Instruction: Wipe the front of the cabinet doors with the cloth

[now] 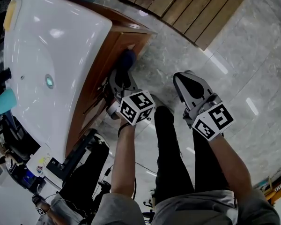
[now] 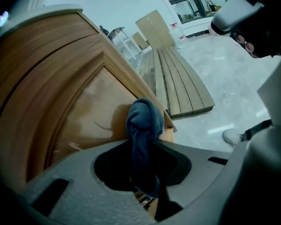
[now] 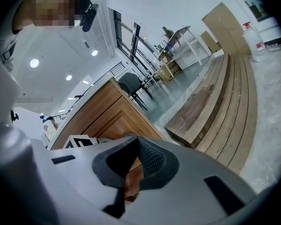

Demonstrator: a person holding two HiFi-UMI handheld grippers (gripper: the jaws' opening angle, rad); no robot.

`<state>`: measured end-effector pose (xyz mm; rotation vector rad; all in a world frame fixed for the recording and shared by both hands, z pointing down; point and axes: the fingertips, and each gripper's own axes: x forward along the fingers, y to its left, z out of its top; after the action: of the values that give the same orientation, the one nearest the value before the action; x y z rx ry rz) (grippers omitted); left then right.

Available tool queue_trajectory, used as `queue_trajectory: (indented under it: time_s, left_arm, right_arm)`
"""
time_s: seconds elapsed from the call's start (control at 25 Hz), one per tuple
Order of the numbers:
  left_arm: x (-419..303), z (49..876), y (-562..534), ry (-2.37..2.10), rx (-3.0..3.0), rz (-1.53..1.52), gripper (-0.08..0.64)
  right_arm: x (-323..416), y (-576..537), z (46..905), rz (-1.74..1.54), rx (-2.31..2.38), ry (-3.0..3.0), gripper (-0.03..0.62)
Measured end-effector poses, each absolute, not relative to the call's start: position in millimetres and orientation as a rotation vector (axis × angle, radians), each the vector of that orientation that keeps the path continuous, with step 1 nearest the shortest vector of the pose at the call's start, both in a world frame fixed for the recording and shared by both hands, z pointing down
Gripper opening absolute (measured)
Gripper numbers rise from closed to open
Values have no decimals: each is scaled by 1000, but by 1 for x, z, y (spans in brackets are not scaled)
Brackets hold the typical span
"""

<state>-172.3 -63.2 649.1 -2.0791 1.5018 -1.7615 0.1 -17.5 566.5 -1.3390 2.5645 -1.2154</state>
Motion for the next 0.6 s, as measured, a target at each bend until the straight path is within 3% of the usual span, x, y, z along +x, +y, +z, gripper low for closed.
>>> queue_trajectory:
  time_s: [0.6]
  left_arm:
    - [-174,723,-60,1440,-2126,-1938,86]
  right_arm:
    - [8,-17,579,-1240,-1349,2574,11]
